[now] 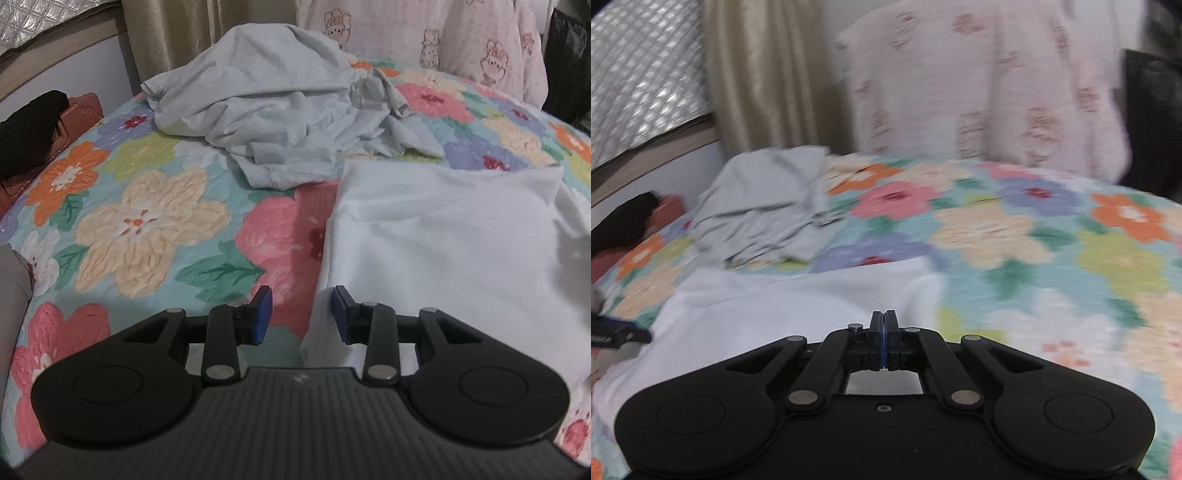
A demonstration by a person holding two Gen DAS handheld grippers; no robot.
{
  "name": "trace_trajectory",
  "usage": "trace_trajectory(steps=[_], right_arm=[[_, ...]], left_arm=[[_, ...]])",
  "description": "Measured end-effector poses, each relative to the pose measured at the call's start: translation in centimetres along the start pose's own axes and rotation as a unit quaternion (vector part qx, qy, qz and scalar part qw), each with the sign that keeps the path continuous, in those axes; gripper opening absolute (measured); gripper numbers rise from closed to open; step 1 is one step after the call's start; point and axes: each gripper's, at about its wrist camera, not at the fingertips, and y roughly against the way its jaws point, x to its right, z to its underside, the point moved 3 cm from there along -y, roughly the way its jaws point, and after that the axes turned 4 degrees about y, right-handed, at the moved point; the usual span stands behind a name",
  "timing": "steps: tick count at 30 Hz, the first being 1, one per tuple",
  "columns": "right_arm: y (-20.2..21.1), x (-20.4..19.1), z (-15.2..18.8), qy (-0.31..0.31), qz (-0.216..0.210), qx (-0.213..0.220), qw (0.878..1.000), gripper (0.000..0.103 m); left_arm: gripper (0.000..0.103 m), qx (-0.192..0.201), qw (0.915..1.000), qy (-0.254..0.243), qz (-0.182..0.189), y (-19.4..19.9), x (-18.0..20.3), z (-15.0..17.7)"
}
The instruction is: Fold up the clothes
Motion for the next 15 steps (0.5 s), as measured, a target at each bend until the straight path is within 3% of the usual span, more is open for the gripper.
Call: trace_trajectory(steps=[7, 11, 15], right_arm=[[2.4, 5.9, -0.2, -0.025, 0.106, 0.014, 0.994, 0.000], [3.2, 8.7, -0.1, -0.023, 0.232, 0.018, 0.972, 0.001], [5.2, 11.3, 0.6, -0.086, 0.272, 0.043, 0.957, 0.002]], left_arm=[[0.041, 0.003, 1.0000, 0.005, -0.007, 0.7, 0.2, 0.3], [0.042, 0.001, 0.9998, 0.015, -0.012, 1.0, -0.3, 0.5], [0.042, -0.003, 0.9992, 0.036, -0.015, 1.6, -0.8, 0.9]])
